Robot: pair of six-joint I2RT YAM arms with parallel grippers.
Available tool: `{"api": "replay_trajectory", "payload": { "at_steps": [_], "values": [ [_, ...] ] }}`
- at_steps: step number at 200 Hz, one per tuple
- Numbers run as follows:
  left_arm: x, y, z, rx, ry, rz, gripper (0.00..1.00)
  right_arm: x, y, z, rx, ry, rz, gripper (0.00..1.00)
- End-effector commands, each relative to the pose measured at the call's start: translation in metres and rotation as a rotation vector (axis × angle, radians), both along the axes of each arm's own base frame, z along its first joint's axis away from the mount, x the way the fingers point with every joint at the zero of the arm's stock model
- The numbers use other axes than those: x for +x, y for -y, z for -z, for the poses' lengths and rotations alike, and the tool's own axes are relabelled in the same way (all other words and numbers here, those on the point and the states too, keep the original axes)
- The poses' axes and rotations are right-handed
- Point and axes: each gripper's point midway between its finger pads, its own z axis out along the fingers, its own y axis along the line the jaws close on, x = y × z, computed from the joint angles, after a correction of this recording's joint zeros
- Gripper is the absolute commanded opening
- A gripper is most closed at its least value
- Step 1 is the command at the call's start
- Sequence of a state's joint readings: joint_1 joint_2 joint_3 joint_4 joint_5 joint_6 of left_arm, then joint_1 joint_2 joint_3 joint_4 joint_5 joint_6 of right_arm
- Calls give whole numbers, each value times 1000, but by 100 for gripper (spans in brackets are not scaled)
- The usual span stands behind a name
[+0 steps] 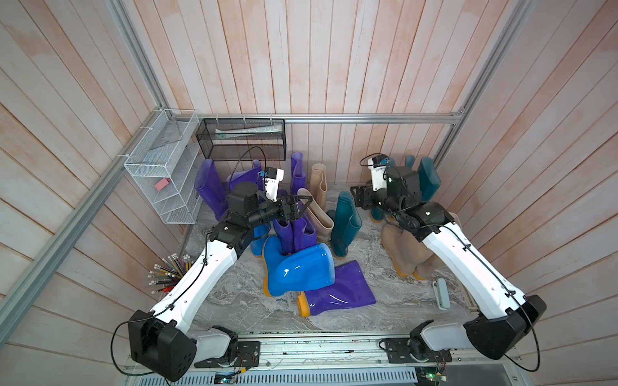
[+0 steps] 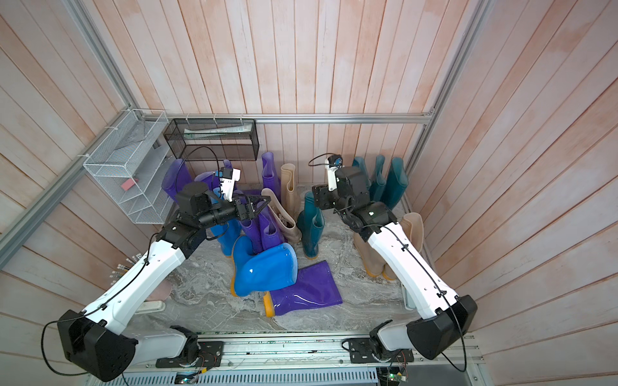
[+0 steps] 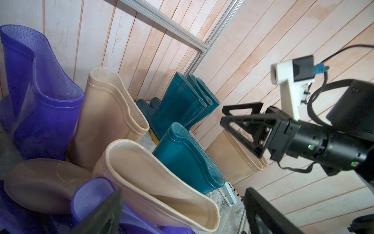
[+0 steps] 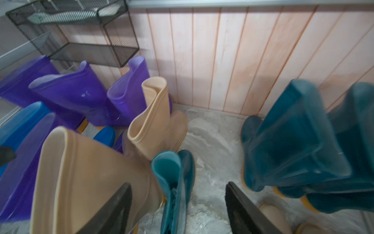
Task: Match and arrange rain boots in pairs
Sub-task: Pick up the rain boot at the center of the board.
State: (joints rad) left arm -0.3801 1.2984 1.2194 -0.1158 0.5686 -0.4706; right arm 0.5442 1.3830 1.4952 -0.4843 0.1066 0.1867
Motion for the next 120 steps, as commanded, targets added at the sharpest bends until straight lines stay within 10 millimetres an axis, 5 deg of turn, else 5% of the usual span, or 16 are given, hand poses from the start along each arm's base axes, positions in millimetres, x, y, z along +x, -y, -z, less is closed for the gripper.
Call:
{"api": "replay_trajectory", "payload": {
  "at_steps": [1,37,59,85,120],
  "values": [
    [-3,2,-17,-11,52,12,95,-6,-13,27,15,-51,-23,76],
    [-5,2,-17,-6,57,11,95,-6,-24,84,-36,-166,-78,78],
    [-4,0,-18,-2,64,-2,96,3,-21,102,-68,-204,-47,62],
    [-4,0,-17,2,61,-1,95,16,-16,82,-30,-158,-15,1],
    [-4,-2,-21,5,74,-12,95,40,21,33,-30,-31,143,0]
  ]
}}
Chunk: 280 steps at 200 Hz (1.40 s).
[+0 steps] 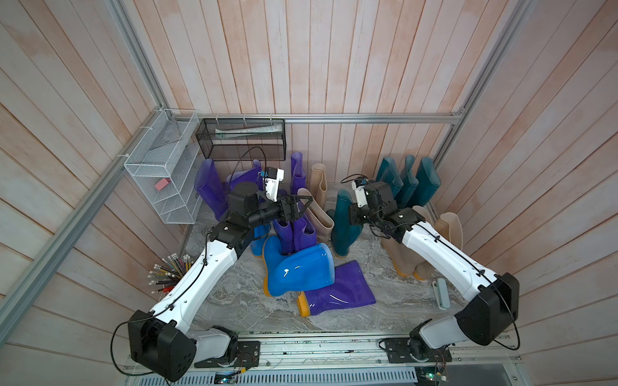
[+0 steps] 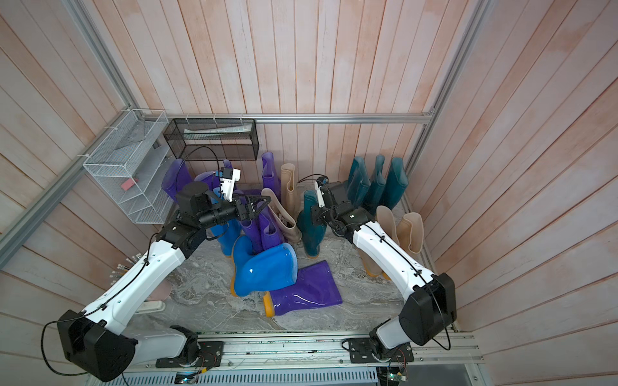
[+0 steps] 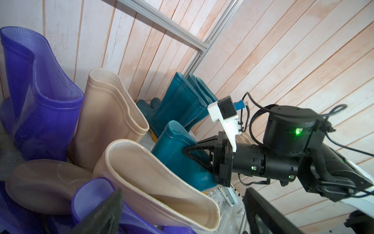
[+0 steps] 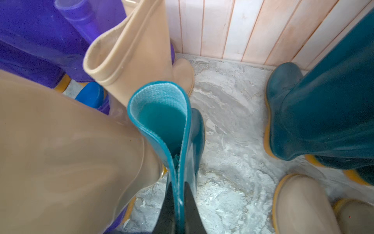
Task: Match and arrange rain boots in pairs
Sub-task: Pick up the rain boot at the center of the board, then place the rain boot at the center of the board.
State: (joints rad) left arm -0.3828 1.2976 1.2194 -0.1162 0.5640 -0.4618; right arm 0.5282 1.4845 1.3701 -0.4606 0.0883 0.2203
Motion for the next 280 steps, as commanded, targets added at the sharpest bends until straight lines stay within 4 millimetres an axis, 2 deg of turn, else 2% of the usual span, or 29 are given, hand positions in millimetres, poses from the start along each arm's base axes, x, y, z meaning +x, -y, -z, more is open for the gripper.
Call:
{"api": "replay_trajectory", "payload": {
  "at_steps": [1,21,37,62,93,129,236,280],
  "values": [
    [-4,-3,-21,-1,67,-12,95,26,25,-62,25,166,124,0],
    [-4,-4,-20,1,68,-17,95,36,32,-78,47,188,129,0],
    [-4,-3,-20,1,67,-17,95,47,35,-81,57,192,127,0],
    [-4,-4,-21,2,70,-20,95,70,42,-80,62,191,141,0],
    [-2,-5,-19,6,69,-26,95,104,68,-75,90,181,188,0],
    [-2,-5,-19,8,68,-26,95,134,82,-64,110,151,181,0],
    [-2,-7,-20,19,83,-38,96,185,110,-50,46,162,243,0],
    [0,-6,-18,24,78,-40,96,191,117,-41,-7,140,239,0]
  ]
}}
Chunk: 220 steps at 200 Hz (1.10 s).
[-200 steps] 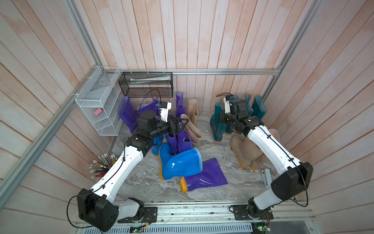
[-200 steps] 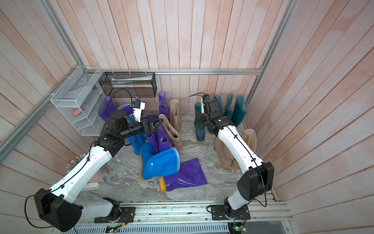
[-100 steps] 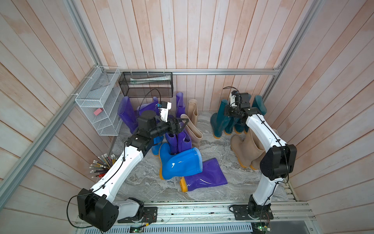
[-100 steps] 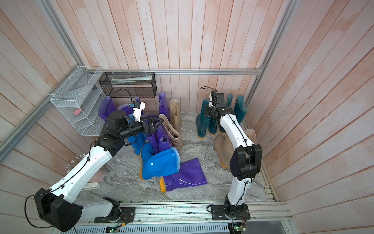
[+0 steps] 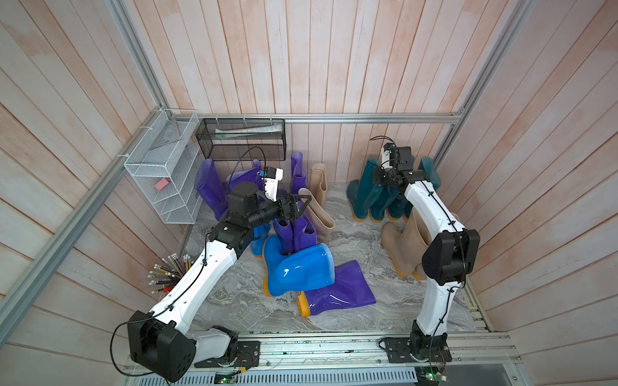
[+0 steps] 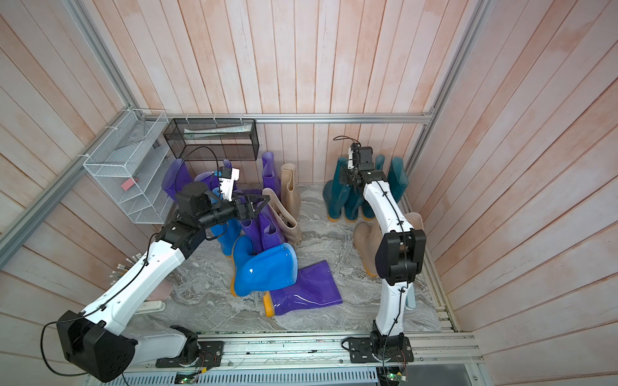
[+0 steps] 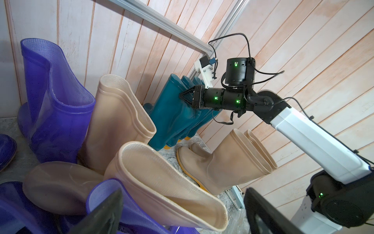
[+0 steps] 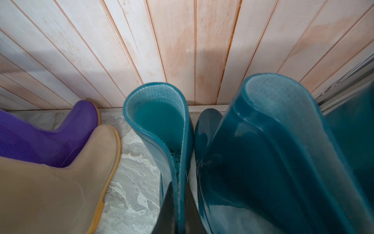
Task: Match and arrange rain boots in pairs
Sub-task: Place the rain boot at the center of the board.
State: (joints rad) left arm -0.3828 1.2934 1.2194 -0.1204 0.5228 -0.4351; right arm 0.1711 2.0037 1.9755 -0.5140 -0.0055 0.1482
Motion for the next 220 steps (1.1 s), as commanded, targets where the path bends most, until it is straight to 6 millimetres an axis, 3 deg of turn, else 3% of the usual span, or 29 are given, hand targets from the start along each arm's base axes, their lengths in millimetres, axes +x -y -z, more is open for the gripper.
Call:
{"api": "replay_trajectory", "payload": {
  "at_steps": [1,36,64,86,105,129,162,184,220],
  "values": [
    [-5,-2,-18,2,54,-3,96,12,6,-36,-30,108,1,0],
    [-4,-1,-16,5,50,-3,96,4,10,-43,-57,114,4,0],
    [-3,0,-14,6,46,2,96,3,1,-42,-17,102,-35,29],
    [-4,-2,-16,10,55,-7,96,-2,-4,-45,-3,94,-49,38],
    [-3,-4,-17,14,61,-17,96,-11,-4,-66,19,127,-51,45],
    [-2,-5,-17,17,63,-29,96,-33,-4,-107,51,205,-20,49],
    [1,-11,-16,25,63,-67,96,-72,-43,-139,61,306,-65,58],
    [2,-12,-17,26,68,-79,96,-82,-54,-139,38,318,-73,60],
    [1,-12,-19,24,71,-72,96,-83,-48,-107,-3,230,-39,62]
  ]
}}
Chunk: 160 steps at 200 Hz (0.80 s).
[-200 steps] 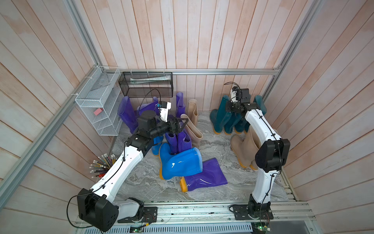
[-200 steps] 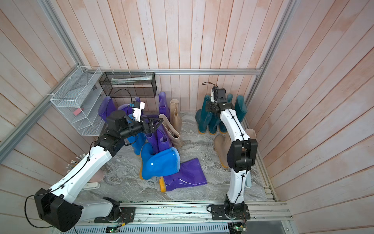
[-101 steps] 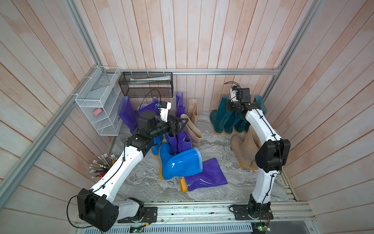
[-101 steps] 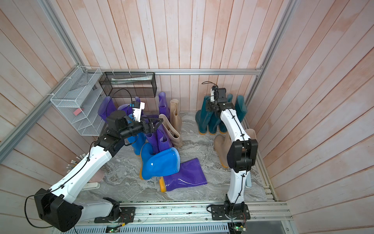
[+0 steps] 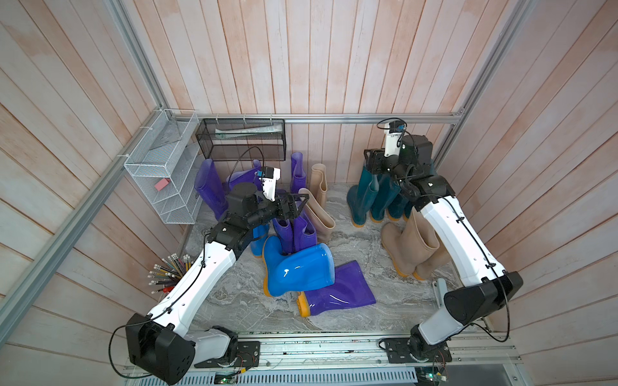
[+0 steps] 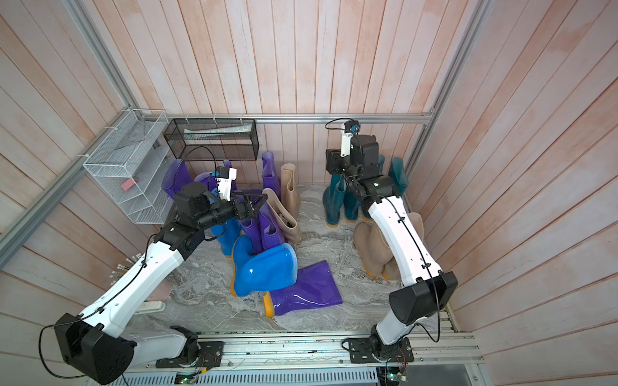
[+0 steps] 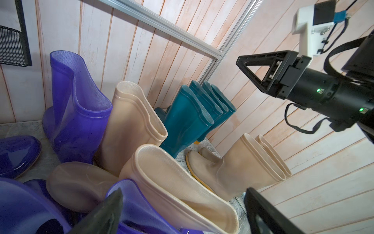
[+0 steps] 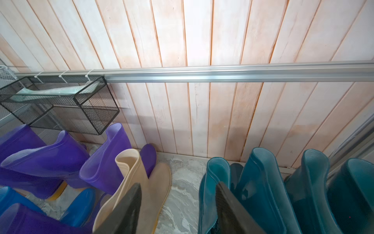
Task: Match and arrange rain boots in pairs
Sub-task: Place the rain boot at the center of the board, then pair a pair of rain boots at the center of the board.
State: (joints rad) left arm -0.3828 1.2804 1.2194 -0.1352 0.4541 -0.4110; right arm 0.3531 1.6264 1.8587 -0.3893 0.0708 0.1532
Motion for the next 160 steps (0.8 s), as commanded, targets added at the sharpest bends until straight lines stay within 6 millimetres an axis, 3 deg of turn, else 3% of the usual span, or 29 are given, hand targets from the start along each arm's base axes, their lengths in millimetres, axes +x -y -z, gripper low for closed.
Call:
{"api": "replay_trajectory", "payload": {
  "at_steps": [1,33,82,101,135,160],
  "values": [
    [-4,-2,-18,-3,50,-8,96,14,14,67,-71,-151,77,62],
    [-5,-2,-19,-7,52,-5,96,1,17,94,-53,-190,80,69],
    [-7,-1,-19,-14,47,8,96,-9,38,149,-114,-301,175,70],
    [-8,-1,-20,-17,48,9,96,-12,43,159,-129,-314,196,68],
    [-8,0,-21,-18,48,13,96,-10,51,160,-146,-313,218,64],
    [-8,-1,-21,-16,54,6,96,-17,43,135,-89,-266,170,66]
  ]
}}
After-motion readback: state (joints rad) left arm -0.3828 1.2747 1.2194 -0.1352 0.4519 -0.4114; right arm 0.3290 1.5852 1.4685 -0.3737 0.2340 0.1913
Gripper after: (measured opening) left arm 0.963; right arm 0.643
